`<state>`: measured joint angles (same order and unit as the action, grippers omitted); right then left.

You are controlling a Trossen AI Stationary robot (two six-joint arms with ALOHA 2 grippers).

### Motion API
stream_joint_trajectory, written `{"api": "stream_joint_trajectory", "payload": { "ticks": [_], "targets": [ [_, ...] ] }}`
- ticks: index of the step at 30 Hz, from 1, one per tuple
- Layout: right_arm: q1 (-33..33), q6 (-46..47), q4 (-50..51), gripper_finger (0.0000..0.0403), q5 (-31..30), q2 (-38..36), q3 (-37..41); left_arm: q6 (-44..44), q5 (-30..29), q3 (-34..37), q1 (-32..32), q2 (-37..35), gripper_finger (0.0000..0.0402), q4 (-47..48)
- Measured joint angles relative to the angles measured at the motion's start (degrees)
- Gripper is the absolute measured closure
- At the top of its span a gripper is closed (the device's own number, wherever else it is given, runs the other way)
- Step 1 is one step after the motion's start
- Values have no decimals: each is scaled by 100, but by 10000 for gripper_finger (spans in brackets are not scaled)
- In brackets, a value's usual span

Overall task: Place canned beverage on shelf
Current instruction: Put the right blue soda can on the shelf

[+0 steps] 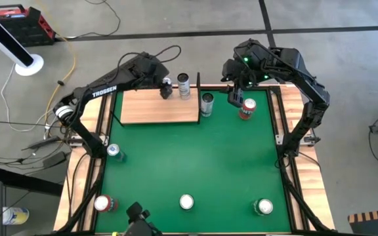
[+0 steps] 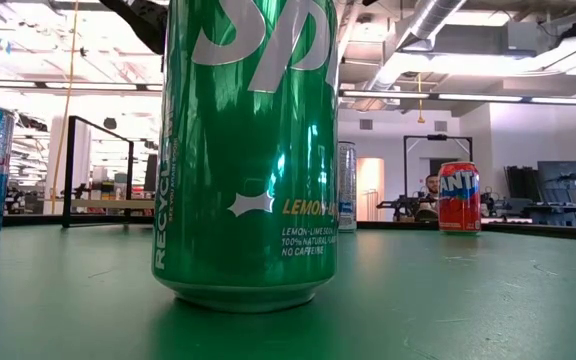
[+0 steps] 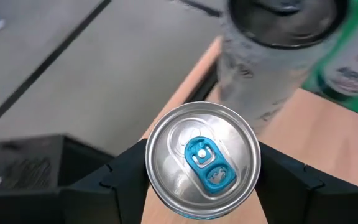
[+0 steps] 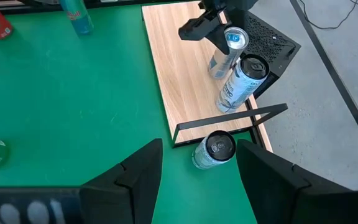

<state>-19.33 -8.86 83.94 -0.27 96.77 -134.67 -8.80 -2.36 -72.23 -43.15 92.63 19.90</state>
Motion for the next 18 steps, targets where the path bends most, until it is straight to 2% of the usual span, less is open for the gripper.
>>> {"api": "stream_joint_trajectory", "payload": {
  "ticks": [9, 18],
  "targets": [
    [0, -2, -22, 175, 0, 0, 0, 1305, -1109, 0, 388, -25, 179, 170],
    [0, -17, -20, 175, 0, 0, 0, 2097, -1754, 16, 542, -118, 179, 238]
  ]
}}
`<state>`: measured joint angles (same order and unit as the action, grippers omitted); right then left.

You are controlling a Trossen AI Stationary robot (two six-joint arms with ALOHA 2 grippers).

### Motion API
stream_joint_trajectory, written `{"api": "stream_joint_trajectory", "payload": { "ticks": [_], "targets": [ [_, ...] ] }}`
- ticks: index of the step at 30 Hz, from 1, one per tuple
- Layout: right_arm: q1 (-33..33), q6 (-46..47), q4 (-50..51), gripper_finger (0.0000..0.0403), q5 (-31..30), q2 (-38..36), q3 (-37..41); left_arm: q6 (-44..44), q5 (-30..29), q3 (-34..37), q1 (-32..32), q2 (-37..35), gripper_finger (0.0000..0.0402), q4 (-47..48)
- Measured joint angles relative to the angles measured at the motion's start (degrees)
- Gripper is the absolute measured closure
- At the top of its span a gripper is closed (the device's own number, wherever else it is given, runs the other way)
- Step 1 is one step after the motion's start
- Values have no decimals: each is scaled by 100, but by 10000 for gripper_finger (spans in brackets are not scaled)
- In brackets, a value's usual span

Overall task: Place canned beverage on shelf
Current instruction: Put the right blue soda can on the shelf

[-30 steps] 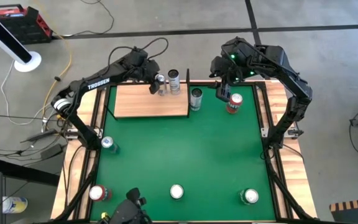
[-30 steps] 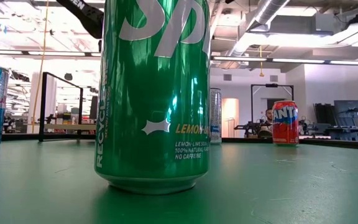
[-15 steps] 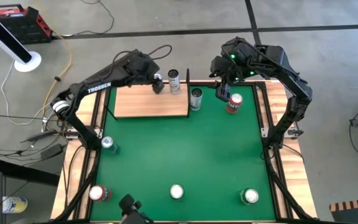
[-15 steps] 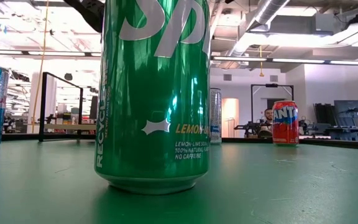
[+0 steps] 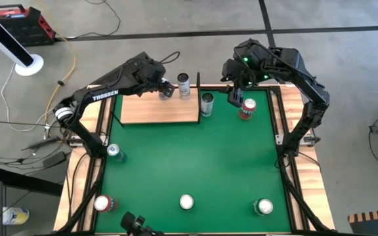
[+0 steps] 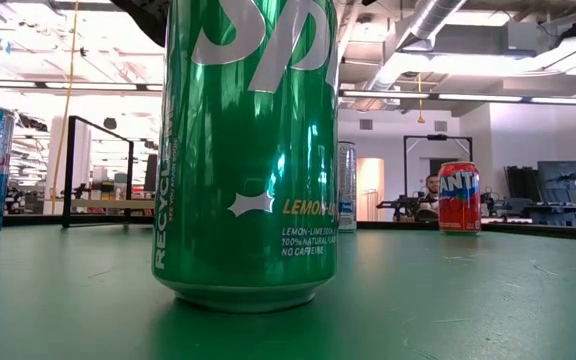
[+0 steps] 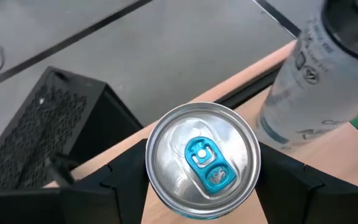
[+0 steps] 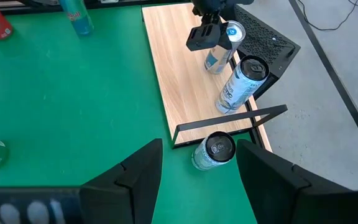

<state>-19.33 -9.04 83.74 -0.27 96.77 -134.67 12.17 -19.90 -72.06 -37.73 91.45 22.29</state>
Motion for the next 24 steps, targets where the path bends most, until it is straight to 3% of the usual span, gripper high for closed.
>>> {"api": "stream_joint_trajectory", "payload": {
  "ticks": [9, 15, 24],
  "targets": [
    [0, 0, 26, 175, 0, 0, 0, 719, -262, 3, 181, -102, 179, -339],
    [0, -38, 26, 175, 0, 0, 0, 859, -893, 3, 339, -102, 179, -338],
    [0, -63, 26, 175, 2, 0, 0, 1306, -1042, -1, 504, 45, 179, -494]
  ]
}}
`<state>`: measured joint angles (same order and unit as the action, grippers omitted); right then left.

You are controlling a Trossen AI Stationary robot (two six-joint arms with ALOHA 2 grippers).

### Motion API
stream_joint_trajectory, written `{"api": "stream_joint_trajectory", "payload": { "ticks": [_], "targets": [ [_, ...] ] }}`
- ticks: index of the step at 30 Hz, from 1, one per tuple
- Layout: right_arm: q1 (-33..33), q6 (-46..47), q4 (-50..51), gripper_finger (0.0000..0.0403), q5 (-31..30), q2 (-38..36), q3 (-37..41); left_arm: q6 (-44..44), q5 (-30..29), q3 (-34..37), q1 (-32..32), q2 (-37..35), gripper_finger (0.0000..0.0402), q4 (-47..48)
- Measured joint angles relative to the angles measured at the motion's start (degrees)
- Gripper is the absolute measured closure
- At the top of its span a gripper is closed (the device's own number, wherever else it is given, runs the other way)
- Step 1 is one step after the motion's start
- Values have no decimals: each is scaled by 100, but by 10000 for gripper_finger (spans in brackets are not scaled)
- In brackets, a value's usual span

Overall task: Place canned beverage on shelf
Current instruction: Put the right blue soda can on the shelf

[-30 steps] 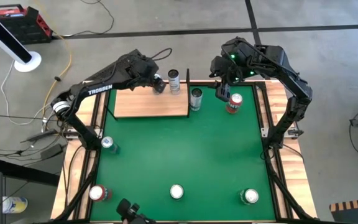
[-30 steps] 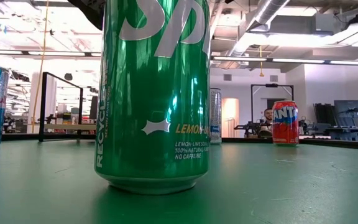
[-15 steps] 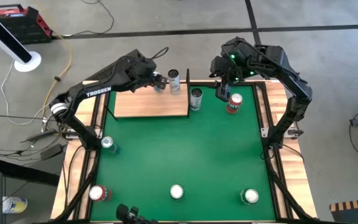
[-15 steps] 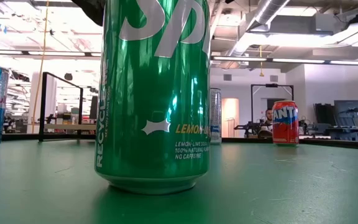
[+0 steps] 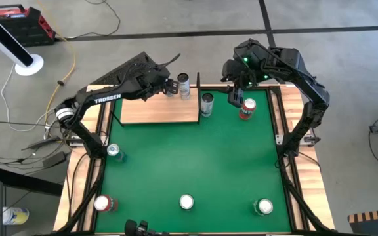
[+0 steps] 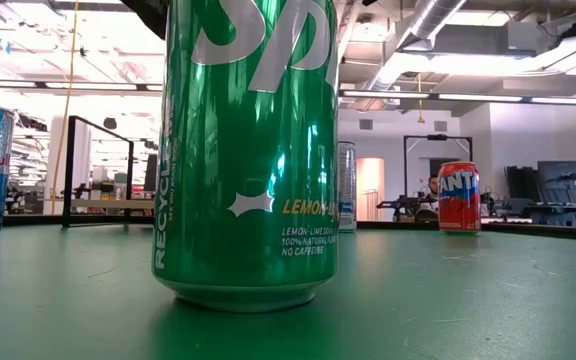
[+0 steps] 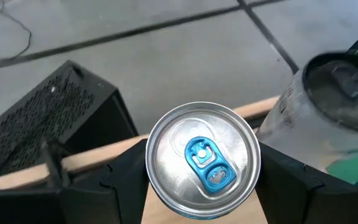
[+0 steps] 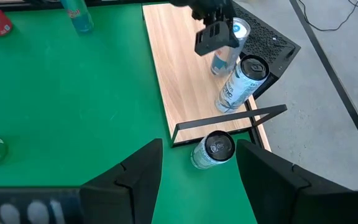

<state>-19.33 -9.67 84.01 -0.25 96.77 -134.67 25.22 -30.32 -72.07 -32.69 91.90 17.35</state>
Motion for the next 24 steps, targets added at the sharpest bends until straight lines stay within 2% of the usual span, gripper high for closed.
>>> {"api": "stream_joint_trajectory", "payload": {
  "ticks": [24],
  "targets": [
    [43, -92, -7, 175, 17, 0, 0, 698, -186, -2, 98, 9, 179, 353]
  ]
}}
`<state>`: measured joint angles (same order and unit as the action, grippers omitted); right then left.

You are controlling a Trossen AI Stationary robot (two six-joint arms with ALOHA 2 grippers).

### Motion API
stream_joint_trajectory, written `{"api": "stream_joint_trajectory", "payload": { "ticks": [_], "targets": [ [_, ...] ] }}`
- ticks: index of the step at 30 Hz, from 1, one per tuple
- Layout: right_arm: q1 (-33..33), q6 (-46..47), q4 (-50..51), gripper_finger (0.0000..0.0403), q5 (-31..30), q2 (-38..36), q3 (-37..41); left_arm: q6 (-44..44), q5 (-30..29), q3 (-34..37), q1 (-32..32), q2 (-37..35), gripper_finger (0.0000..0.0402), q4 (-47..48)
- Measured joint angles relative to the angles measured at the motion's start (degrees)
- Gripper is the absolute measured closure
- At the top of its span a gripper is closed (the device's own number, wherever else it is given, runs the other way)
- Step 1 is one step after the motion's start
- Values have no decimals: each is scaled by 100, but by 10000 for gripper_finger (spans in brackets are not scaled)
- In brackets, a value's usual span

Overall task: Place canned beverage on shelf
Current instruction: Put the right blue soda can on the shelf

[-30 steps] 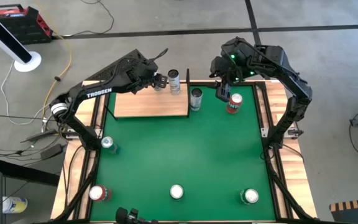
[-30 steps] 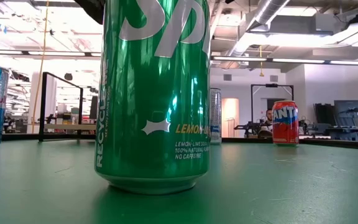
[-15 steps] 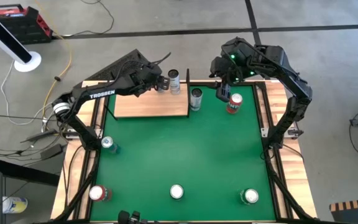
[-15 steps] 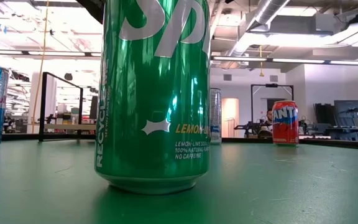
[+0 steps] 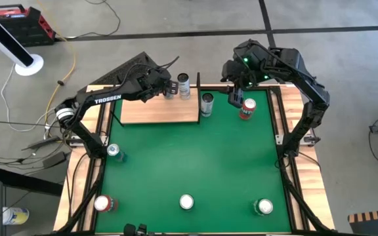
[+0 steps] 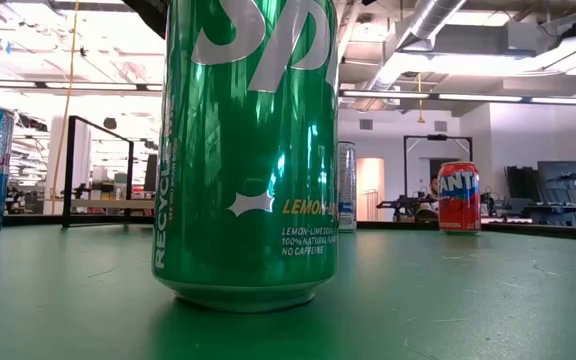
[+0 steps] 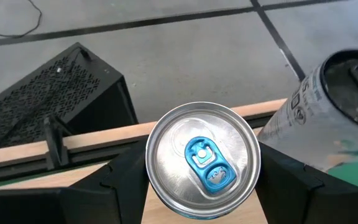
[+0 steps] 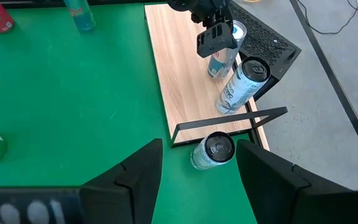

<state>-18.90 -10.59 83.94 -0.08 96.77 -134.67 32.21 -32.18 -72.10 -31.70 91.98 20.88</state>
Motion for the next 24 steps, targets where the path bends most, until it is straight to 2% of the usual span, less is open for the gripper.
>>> {"api": "stream_joint_trajectory", "payload": {
  "ticks": [14, 24],
  "targets": [
    [16, 2, -19, 175, 11, 0, 0, -182, 40, -11, 42, 187, 177, -71],
    [14, -42, -39, 175, 9, 0, 0, -480, 135, -17, 42, 289, 149, -202]
  ]
}}
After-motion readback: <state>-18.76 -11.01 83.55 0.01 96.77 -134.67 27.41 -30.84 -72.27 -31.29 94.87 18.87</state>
